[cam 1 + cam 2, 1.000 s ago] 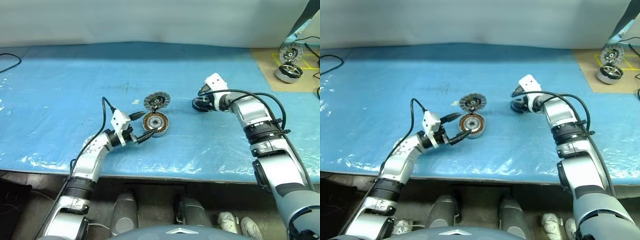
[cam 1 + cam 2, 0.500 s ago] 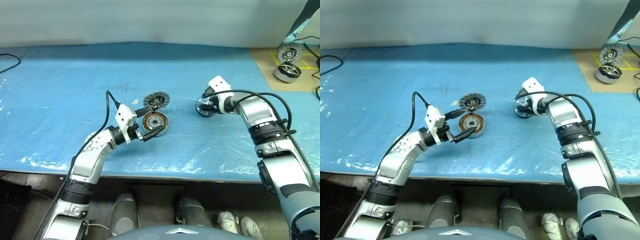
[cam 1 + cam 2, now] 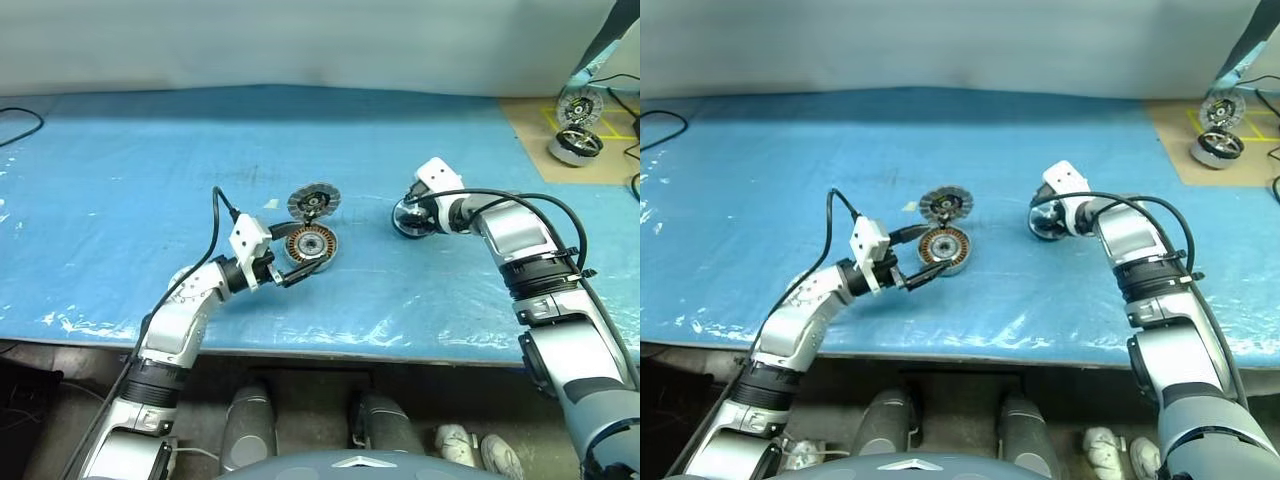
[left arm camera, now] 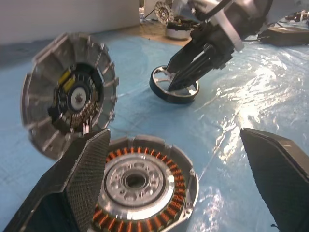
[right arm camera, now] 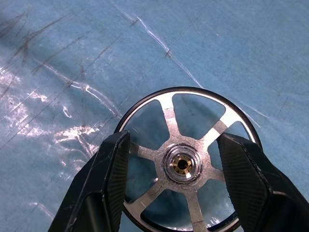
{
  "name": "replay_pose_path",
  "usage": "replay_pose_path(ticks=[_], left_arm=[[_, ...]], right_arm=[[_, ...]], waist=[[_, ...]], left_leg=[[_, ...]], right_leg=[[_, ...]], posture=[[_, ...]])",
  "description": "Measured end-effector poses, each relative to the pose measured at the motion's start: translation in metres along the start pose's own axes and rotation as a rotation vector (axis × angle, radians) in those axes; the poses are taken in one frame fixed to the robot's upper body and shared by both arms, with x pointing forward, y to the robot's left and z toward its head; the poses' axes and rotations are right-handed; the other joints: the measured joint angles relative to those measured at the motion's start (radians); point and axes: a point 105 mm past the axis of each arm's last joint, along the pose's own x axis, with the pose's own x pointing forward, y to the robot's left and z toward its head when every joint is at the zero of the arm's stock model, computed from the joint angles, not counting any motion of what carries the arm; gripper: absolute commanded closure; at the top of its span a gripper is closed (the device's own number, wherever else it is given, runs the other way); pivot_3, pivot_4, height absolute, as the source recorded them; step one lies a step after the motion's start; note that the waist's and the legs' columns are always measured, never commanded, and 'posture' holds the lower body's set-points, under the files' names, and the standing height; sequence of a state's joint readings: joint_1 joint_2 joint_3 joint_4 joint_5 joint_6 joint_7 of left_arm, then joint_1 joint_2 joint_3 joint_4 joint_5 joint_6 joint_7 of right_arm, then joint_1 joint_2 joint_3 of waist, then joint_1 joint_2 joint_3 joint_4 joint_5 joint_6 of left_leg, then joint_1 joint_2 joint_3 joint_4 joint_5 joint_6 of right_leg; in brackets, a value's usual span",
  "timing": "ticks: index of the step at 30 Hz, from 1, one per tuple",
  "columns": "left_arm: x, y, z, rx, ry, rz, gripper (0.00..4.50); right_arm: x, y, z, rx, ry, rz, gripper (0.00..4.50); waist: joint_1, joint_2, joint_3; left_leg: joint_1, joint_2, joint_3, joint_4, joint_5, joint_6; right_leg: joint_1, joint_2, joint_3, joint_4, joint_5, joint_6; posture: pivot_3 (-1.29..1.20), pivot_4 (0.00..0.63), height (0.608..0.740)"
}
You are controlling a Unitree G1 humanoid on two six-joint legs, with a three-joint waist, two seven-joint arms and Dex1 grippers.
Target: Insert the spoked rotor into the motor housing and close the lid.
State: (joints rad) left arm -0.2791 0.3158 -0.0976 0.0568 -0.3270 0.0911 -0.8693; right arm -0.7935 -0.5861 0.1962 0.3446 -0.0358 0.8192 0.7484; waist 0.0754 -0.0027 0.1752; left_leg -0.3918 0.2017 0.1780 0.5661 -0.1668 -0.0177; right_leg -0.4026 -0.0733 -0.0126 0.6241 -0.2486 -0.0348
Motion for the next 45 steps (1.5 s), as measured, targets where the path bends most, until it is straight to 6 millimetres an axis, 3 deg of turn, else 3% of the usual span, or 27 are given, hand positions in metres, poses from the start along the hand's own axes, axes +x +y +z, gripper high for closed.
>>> replay_pose_path(ticks=[2,13,21,24,29,36,45], left_arm=[[-0.002,0.002,-0.006,-0.005,0.004,0.004,0.0],[-0.006,0.004,-0.013,0.02,0.002,-0.002,0.0],[-0.002,0.004,-0.002,0.026,0.008,-0.005,0.0],[0.0,0.004,0.006,0.032,0.006,-0.007,0.0],[0.003,0.003,0.013,0.027,0.002,-0.007,0.0],[0.003,0.002,0.018,0.039,0.006,-0.006,0.0],[0.003,0.001,0.019,0.039,0.006,-0.005,0.0]], right_arm=[[-0.001,0.003,-0.001,-0.01,-0.002,0.012,2.07],[0.0,0.012,0.003,0.134,-0.051,0.075,2.07],[-0.002,0.011,0.004,0.17,-0.066,0.085,2.07],[-0.003,0.009,0.004,0.15,-0.067,0.076,1.54],[-0.002,0.011,0.002,0.117,-0.068,0.073,0.01],[-0.003,0.015,0.005,0.121,-0.087,0.107,0.01],[-0.023,0.006,0.04,0.065,-0.278,0.108,0.01]], waist=[[0.002,0.0,0.0],[0.003,0.0,0.0],[0.004,0.0,0.0],[0.004,0.0,0.0],[0.002,0.0,0.0],[0.003,0.0,0.0],[0.003,0.0,0.0]], left_leg=[[0.0,0.0,0.0,0.0,0.0,0.0],[0.0,0.0,0.0,0.0,0.0,0.0],[0.0,0.0,0.0,0.0,0.0,0.0],[0.0,0.0,0.0,0.0,0.0,0.0],[0.0,0.0,0.0,0.0,0.0,0.0],[0.0,0.0,0.0,0.0,0.0,0.0],[0.0,0.0,0.0,0.001,0.0,0.0]], right_leg=[[0.0,0.0,0.0,0.0,0.0,0.0],[0.0,0.0,0.0,0.0,0.0,0.0],[0.0,0.0,0.0,0.001,0.0,0.0],[0.0,0.0,0.0,0.001,0.0,0.0],[0.0,0.0,0.0,0.0,0.0,0.0],[0.0,0.0,0.0,0.0,0.0,0.0],[0.0,0.0,0.0,0.0,0.0,0.0]], posture=[[0.0,0.15,0.74],[0.0,0.15,0.74],[0.0,0.15,0.74],[0.0,0.15,0.74],[0.0,0.15,0.74],[0.0,0.15,0.74],[0.0,0.15,0.74]])
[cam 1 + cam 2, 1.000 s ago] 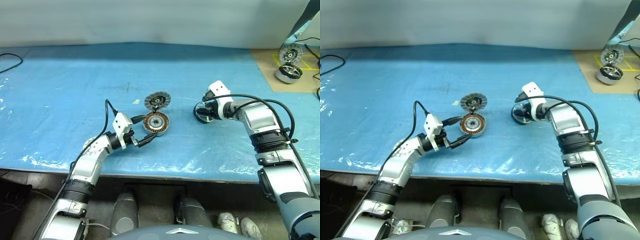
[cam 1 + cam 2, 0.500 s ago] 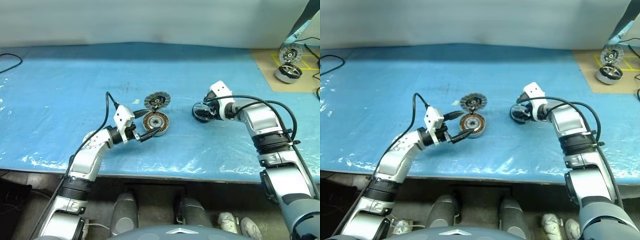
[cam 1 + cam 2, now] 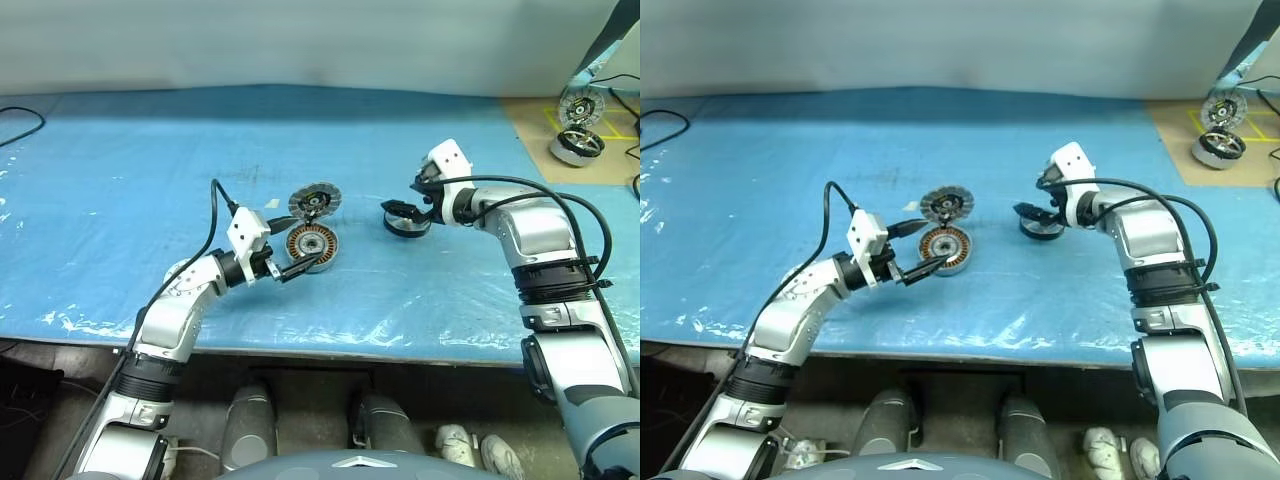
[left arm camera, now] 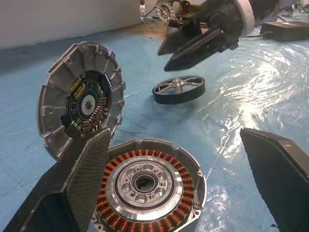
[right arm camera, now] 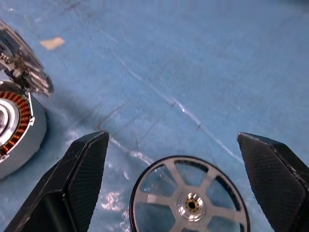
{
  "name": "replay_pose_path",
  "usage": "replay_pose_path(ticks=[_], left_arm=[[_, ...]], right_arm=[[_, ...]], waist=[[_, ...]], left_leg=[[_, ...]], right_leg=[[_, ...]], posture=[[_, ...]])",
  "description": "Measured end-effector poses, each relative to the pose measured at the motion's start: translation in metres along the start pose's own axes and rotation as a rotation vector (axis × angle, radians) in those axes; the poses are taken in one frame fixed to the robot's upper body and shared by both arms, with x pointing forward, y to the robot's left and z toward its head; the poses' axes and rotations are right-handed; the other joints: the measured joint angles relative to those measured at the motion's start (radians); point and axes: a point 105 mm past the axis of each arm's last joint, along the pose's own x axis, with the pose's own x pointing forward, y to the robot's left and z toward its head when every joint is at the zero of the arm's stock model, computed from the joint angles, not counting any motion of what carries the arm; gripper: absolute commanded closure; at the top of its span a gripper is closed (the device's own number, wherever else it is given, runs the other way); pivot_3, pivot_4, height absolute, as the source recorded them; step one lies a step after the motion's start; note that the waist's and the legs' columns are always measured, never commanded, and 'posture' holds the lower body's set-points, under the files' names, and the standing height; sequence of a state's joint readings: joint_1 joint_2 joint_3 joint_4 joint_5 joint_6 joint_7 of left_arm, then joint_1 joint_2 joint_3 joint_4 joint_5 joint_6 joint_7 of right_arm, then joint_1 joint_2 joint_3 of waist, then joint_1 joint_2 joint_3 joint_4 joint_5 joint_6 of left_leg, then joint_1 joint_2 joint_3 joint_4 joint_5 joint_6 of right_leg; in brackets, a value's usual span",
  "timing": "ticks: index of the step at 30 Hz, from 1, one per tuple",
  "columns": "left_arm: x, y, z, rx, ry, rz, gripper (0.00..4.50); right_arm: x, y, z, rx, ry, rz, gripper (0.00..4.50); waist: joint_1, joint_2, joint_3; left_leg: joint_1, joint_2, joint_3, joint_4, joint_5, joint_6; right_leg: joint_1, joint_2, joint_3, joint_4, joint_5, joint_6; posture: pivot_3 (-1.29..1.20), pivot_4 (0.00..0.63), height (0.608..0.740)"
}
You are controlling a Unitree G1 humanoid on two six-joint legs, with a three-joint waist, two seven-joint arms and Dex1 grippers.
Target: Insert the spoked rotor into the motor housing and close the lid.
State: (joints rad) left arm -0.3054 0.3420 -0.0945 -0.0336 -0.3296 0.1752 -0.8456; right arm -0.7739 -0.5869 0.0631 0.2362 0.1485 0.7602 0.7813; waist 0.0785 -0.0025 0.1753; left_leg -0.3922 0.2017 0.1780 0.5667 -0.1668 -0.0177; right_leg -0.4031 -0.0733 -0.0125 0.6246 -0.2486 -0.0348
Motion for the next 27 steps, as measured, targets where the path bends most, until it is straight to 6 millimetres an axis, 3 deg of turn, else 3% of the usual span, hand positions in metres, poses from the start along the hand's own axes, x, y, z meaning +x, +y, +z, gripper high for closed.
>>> replay_pose_path(ticks=[7,27], left_arm=[[0.0,0.0,-0.001,-0.002,0.001,0.001,0.0],[-0.002,0.003,-0.022,-0.006,0.004,0.012,0.0]], right_arm=[[-0.001,-0.012,-0.026,-0.232,0.173,-0.052,0.01],[0.005,0.01,-0.053,-0.281,0.247,0.063,0.01]], waist=[[-0.001,0.0,0.0],[-0.004,0.0,0.0]], left_leg=[[0.0,0.0,0.0,0.0,0.0,0.0],[-0.001,0.0,0.0,0.001,0.0,0.001]], right_leg=[[0.0,0.0,0.0,0.0,0.0,0.0],[0.0,0.0,0.0,0.001,0.0,0.0]], posture=[[0.0,0.15,0.74],[0.0,0.15,0.74]])
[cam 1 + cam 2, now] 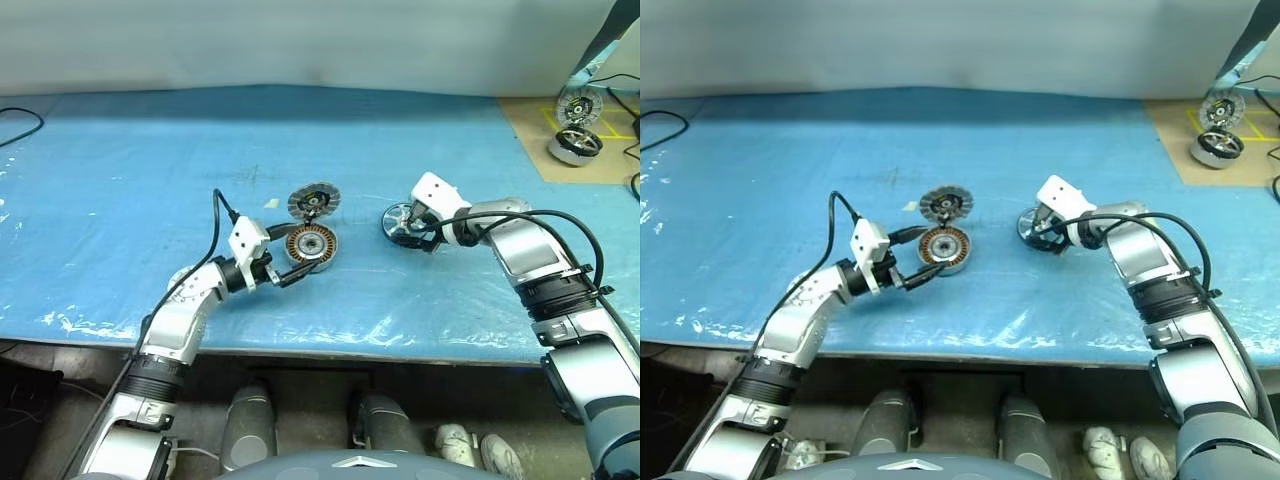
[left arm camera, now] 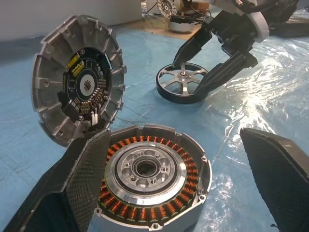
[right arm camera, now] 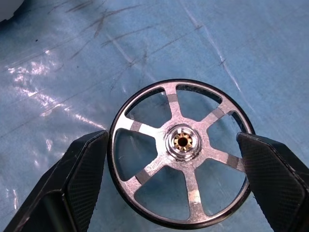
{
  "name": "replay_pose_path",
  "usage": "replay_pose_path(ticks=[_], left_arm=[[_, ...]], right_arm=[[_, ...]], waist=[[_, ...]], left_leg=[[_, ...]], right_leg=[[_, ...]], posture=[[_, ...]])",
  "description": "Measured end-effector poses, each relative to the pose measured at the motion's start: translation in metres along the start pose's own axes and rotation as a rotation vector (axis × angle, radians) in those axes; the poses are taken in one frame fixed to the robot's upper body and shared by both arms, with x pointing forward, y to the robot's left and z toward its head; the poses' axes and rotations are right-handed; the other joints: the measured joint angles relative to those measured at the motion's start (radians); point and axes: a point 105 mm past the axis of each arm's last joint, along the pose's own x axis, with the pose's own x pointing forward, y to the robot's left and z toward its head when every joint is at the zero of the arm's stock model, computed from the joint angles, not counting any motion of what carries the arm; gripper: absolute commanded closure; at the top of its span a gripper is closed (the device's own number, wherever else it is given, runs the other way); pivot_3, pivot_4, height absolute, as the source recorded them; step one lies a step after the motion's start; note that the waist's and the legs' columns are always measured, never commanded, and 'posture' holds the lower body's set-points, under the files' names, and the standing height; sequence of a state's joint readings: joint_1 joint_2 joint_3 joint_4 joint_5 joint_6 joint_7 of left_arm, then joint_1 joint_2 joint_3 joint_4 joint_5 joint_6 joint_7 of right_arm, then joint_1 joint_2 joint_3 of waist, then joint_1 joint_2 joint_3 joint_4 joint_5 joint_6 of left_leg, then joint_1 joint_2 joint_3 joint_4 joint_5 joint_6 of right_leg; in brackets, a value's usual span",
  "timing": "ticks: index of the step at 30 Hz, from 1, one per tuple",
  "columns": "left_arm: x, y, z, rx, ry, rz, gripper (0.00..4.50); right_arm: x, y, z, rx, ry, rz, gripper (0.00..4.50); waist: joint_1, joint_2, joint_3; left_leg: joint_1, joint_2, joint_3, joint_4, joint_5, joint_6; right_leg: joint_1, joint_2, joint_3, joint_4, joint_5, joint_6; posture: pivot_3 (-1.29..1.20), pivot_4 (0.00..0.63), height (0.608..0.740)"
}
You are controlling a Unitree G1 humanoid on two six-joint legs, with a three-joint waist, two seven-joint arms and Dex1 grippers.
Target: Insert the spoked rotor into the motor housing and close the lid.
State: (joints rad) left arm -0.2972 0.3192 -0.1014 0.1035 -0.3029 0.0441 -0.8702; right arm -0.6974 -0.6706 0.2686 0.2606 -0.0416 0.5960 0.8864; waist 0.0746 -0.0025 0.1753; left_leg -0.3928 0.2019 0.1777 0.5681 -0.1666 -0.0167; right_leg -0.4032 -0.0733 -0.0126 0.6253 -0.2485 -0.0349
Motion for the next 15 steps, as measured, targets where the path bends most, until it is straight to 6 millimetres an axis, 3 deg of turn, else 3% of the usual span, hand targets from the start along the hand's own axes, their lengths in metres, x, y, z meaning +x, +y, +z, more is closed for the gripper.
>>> replay_pose_path(ticks=[6,15], left_arm=[[-0.003,0.002,-0.01,-0.003,0.017,0.005,0.0],[-0.007,0.007,-0.019,0.0,0.022,-0.004,0.0]], right_arm=[[0.001,0.004,-0.001,-0.01,0.008,0.01,1.4],[0.001,0.005,-0.002,-0.006,0.015,0.013,1.41]], waist=[[-0.001,0.0,0.0],[0.0,0.0,0.0]], left_leg=[[0.001,0.0,0.0,0.0,0.0,0.0],[0.001,0.0,0.0,0.001,0.0,0.0]], right_leg=[[0.0,0.0,0.0,0.0,0.0,0.0],[0.001,0.0,0.0,0.001,0.0,0.0]], posture=[[0.0,0.15,0.74],[0.0,0.15,0.74]])
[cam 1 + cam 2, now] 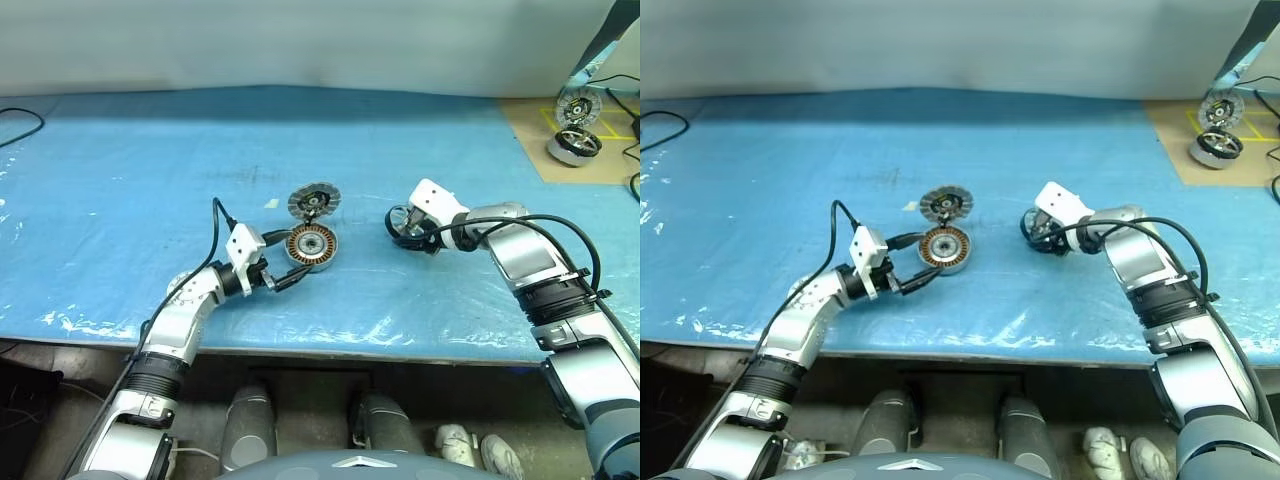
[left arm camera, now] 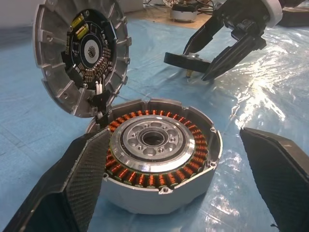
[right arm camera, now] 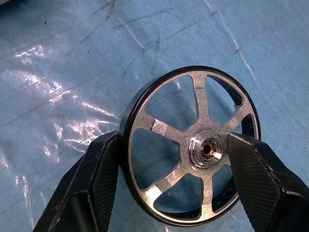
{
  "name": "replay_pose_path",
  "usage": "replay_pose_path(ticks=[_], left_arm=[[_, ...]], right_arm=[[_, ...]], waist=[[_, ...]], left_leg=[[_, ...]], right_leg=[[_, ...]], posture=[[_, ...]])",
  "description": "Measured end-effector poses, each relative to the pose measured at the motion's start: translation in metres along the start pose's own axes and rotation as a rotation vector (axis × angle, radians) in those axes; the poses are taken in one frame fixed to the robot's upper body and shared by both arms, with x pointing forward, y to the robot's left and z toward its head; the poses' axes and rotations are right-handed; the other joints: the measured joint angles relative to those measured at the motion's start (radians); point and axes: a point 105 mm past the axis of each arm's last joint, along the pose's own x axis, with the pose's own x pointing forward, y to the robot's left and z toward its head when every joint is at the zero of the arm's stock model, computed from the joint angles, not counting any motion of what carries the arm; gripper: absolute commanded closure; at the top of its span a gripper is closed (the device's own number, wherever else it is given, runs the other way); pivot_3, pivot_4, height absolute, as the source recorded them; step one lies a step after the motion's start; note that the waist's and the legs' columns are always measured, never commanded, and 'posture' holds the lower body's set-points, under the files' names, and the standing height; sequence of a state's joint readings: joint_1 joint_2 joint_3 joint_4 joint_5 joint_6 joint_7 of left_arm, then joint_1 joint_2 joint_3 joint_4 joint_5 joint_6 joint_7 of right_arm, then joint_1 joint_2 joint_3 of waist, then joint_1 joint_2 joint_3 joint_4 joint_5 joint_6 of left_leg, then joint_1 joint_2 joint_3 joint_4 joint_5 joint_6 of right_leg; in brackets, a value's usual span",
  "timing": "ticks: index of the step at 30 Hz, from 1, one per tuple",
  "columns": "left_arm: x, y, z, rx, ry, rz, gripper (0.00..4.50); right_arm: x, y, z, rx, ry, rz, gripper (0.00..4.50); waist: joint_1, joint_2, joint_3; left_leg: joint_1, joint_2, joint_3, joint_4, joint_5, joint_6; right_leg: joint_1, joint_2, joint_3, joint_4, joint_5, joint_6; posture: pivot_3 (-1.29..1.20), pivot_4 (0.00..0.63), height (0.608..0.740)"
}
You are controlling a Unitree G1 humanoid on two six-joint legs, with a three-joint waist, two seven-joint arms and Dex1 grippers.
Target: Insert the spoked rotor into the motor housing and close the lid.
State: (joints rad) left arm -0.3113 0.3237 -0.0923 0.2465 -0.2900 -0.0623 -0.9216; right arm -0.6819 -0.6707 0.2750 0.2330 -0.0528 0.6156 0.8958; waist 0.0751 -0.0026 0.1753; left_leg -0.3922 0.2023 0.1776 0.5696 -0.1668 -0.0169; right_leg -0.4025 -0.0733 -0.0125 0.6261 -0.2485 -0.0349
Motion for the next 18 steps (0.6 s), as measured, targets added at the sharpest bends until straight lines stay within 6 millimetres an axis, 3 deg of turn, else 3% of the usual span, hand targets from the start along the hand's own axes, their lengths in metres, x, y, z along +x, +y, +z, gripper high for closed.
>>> replay_pose_path(ticks=[5,8,11,14,18], left_arm=[[-0.014,0.003,-0.003,0.011,0.01,0.005,0.0],[-0.017,0.003,-0.002,-0.001,-0.004,0.011,0.0],[-0.017,0.004,0.01,-0.009,-0.041,0.005,0.0],[-0.019,0.003,0.019,-0.011,-0.052,-0.022,0.0],[-0.021,0.002,0.02,-0.017,-0.045,-0.039,0.0]], right_arm=[[-0.003,0.006,-0.001,-0.016,-0.01,0.007,1.41],[-0.007,0.02,0.003,-0.042,-0.062,0.058,1.41],[-0.018,0.043,0.02,-0.046,-0.19,0.158,1.41],[-0.034,0.052,0.045,-0.031,-0.328,0.215,1.41],[-0.039,0.07,0.066,0.06,-0.45,0.31,1.41]], waist=[[0.001,0.0,0.0],[0.004,0.0,0.0],[0.009,0.0,0.0],[0.008,0.0,0.0],[0.007,0.0,0.0]], left_leg=[[0.0,0.0,0.0,0.0,0.0,0.0],[0.0,0.0,0.0,0.0,0.0,0.0],[0.0,0.0,0.0,0.0,-0.001,0.002],[0.0,0.001,0.0,0.0,-0.002,0.003],[0.001,0.001,0.0,0.0,-0.002,0.003]], right_leg=[[0.0,0.0,0.0,0.0,0.0,0.0],[0.0,0.0,0.0,0.0,0.0,0.0],[-0.001,0.0,0.0,0.0,0.0,0.0],[0.0,0.0,0.0,0.0,0.0,0.0],[0.0,0.0,0.0,0.0,0.0,0.0]], posture=[[0.0,0.15,0.74],[0.0,0.15,0.74],[0.0,0.15,0.74],[0.0,0.15,0.74],[0.0,0.15,0.74]])
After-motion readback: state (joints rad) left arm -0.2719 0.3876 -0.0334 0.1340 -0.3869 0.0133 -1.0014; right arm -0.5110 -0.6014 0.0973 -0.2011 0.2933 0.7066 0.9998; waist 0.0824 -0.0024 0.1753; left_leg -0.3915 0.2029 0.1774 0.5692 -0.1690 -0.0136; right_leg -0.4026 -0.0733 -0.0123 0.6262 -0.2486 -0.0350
